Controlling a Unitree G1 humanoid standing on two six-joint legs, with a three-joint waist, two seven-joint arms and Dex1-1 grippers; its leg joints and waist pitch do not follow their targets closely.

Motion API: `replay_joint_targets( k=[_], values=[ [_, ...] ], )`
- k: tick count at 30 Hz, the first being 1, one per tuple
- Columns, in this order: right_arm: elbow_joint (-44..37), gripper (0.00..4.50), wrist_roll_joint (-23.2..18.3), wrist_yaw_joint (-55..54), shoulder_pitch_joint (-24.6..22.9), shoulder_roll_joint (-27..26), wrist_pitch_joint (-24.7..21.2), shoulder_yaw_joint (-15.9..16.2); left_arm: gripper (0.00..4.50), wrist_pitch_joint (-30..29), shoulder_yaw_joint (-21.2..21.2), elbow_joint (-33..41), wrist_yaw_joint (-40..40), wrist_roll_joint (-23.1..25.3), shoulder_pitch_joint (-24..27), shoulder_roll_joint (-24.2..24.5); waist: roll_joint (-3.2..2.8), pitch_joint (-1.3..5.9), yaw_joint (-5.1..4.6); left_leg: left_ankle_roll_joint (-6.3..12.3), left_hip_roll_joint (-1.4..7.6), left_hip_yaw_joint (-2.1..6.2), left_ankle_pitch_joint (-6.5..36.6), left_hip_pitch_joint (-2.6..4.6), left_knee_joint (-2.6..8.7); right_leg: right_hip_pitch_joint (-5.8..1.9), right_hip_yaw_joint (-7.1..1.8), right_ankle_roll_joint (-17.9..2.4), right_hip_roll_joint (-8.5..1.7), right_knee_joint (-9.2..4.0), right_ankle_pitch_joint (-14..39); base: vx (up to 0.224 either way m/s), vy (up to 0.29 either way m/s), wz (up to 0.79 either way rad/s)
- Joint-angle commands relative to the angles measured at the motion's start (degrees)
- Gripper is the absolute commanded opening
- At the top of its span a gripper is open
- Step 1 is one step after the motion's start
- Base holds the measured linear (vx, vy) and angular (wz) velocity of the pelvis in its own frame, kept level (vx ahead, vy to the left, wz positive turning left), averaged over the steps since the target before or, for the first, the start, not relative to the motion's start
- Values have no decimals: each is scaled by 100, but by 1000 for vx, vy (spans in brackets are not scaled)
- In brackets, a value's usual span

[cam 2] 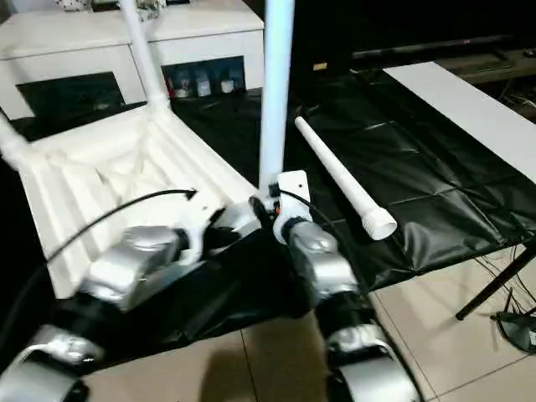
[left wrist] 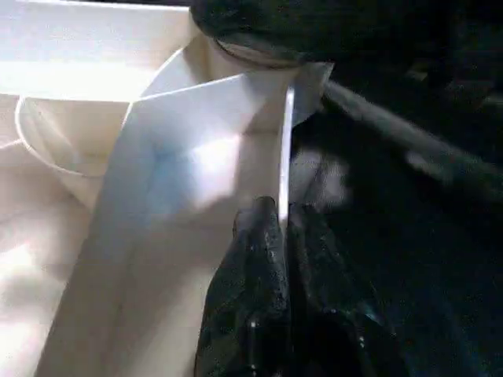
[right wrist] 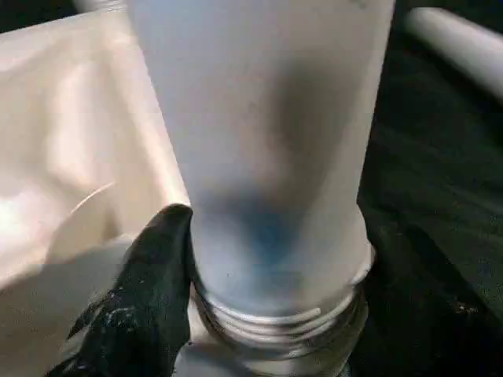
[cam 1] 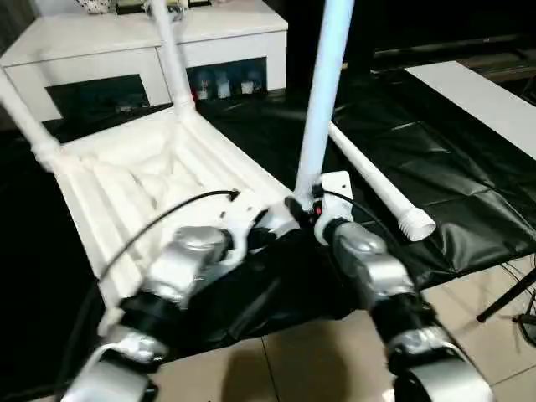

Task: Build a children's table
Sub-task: Rotate leg to tighten

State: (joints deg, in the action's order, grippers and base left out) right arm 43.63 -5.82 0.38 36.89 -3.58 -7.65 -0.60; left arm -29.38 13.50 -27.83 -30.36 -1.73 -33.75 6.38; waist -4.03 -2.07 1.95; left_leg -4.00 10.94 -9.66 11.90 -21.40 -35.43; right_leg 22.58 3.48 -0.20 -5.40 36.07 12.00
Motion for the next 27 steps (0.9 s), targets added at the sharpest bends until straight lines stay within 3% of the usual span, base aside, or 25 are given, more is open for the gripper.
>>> replay_joint_targets(
  k=[1, 5, 6, 7, 11, 14, 18, 19, 27],
  values=[
    [500, 272, -163, -266, -121, -192, -62, -234, 0, 100, -389, -145, 599, 7, 18, -104, 35, 324, -11, 79, 128, 31, 949, 53, 478, -275, -194, -1348, -249, -450, 561, 0, 0, 0],
    [573, 272, -244, 52, 5, -266, 128, -240, 0, 98, -391, -98, 590, 9, 23, -100, 43, 315, -7, 105, 118, 34, 1105, 61, 503, -289, -193, -1230, -253, -485, 779, 0, 0, 0],
    [523, 272, -272, 320, 24, -256, 160, -186, 0, 89, -378, -32, 511, -16, 40, -62, 41, 321, -8, 128, 122, 40, 1064, 52, 505, -295, -192, -1228, -254, -478, 707, 0, 0, 0],
    [466, 328, -228, 477, 42, -223, 237, -100, 0, 80, -351, 53, 407, -39, 59, 1, 43, 327, -8, 157, 127, 42, 981, 47, 504, -298, -189, -1241, -250, -466, 583, 0, 0, 0],
    [364, 344, -113, 813, 80, -88, 440, 34, 0, 225, -239, 258, -70, -87, 144, 231, 52, 331, -31, 271, 116, 41, 839, 9, 495, -328, -185, -1325, -256, -444, 352, 0, 0, 0],
    [237, 382, 58, 1023, 68, 104, 480, 179, 0, 283, -119, 424, -519, -140, 256, 440, 46, 348, -43, 372, 121, 34, 644, 16, 473, -321, -179, -1405, -261, -435, 200, 0, 0, 0],
    [-129, 386, 211, 1578, -34, 488, 366, 399, 0, 397, 28, 572, -1056, -204, 437, 751, 46, 388, 16, 635, 109, 14, 112, 8, 412, -308, -180, -1529, -231, -357, -524, 0, 0, 0],
    [-454, 386, 135, 2241, -158, 767, 224, 518, 0, 509, 95, 665, -1374, -247, 538, 946, 6, 379, 36, 673, 122, 12, 204, 22, 417, -292, -176, -1547, -238, -368, -455, 0, 0, 0],
    [-1583, 386, -183, 4578, -695, 1808, -94, 1182, 0, 954, 321, 1198, -2727, -511, 831, 1579, 16, 353, 96, 550, 167, 17, 635, 36, 459, -300, -176, -1526, -221, -386, -94, 0, 0, 0]
  ],
)
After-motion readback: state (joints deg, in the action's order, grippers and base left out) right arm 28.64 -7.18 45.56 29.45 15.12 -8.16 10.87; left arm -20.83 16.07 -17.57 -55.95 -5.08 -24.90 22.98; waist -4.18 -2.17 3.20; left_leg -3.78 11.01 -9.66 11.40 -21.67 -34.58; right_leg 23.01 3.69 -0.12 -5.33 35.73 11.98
